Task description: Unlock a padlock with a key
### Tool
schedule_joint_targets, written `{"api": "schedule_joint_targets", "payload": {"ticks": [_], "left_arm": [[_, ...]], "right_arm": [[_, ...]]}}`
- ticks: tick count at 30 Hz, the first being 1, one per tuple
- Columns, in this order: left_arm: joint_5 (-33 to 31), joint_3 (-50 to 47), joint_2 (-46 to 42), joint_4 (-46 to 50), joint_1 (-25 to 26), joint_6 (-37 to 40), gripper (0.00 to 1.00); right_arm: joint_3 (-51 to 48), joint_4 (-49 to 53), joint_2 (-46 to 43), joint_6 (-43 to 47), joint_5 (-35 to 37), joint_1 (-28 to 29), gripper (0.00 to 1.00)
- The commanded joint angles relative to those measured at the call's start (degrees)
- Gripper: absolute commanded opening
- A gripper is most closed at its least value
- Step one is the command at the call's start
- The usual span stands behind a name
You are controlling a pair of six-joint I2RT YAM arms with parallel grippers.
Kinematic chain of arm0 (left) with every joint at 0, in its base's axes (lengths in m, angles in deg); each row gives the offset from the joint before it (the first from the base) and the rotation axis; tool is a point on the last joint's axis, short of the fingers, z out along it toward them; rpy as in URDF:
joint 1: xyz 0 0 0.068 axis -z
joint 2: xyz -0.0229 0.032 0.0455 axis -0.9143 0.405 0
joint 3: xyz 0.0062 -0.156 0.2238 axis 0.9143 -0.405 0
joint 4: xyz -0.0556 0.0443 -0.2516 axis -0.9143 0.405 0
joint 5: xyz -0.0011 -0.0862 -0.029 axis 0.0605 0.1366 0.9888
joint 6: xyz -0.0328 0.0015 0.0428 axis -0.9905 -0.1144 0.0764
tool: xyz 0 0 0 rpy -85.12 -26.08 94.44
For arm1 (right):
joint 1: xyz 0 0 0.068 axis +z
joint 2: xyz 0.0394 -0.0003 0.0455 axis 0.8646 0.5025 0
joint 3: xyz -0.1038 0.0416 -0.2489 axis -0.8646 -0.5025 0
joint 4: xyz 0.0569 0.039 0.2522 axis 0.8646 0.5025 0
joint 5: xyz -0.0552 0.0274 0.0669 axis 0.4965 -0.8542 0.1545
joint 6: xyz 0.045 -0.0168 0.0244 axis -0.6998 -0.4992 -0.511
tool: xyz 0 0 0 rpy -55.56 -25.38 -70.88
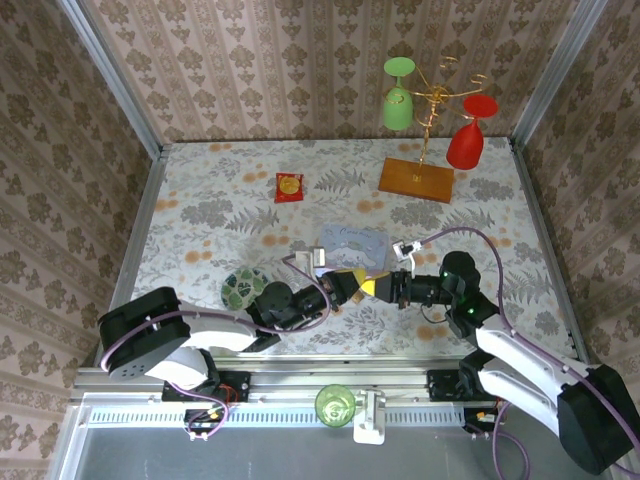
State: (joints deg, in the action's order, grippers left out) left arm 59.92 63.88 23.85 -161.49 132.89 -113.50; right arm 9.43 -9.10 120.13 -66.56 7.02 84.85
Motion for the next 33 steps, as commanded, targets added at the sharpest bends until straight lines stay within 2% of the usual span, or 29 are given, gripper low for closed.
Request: {"api": "schedule_joint_targets", "payload": {"ticks": [1,6,10,13,17,19,20,21,22,23,24,25,27,33], "left_arm": [[-4.8,-0.8,0.5,-0.6,-0.7,-0.5,0.0],[-3.0,0.7,1.7,-0.4,-0.7,-1.0,0.0],[-3.2,0.6,2.9,-1.1,-0.7,-1.9,0.0],[-4.2,-0.2,2.3,-1.0,-0.6,-1.7,0.0],[-4.3,-0.5,1.8,-0.8,-0.7,-1.1,0.0],[-4.0,-0.5,2.1,-0.9,-0.7,-1.2,0.0],[-4.1,-0.6,2.0,-0.8,-0.6,-1.0,0.09],[-4.8,-0.8,2.0,-0.6,-0.6,-1.1,0.28],[-5.7,-1.3,1.9,-0.3,-0.7,-1.6,0.41],[-6.4,-1.6,1.5,0.4,-0.8,-2.0,0.51],[-6.8,-1.9,0.9,1.8,-1.0,-2.3,0.87],[-7.7,-2.2,-0.2,3.3,-1.0,-1.9,1.0],[-9.3,-2.5,-2.8,8.1,-1.0,-1.2,1.0],[-13.0,2.4,-10.8,40.1,0.1,-1.1,1.0]], "right_arm": [[-0.8,2.5,-3.4,2.4,-1.0,-0.2,0.09],[-0.8,0.7,-2.8,1.7,-1.6,-0.2,0.11],[-1.8,-4.7,-1.5,-1.0,-1.8,-0.2,0.13],[-2.4,-5.1,-2.1,-1.3,-1.2,-0.1,0.13],[-2.9,-5.8,-2.7,-1.5,-1.0,-0.2,0.0],[-2.9,-5.3,-3.0,-1.3,-0.6,-0.2,0.0],[-2.7,-4.4,-3.1,-0.8,-0.5,-0.2,0.0],[-2.5,-3.3,-3.1,-0.4,-0.5,-0.2,0.0],[-2.4,-1.7,-3.3,0.3,-0.5,-0.2,0.0],[-2.3,-0.2,-3.8,0.9,-0.5,-0.2,0.0],[-2.3,1.9,-4.3,1.9,-0.3,-0.2,0.0],[-2.2,5.0,-4.9,3.1,0.1,-0.2,0.0],[-2.1,10.6,-6.2,5.5,0.7,-0.2,0.0],[-0.4,30.5,-7.9,11.9,10.2,-0.3,0.0]]}}
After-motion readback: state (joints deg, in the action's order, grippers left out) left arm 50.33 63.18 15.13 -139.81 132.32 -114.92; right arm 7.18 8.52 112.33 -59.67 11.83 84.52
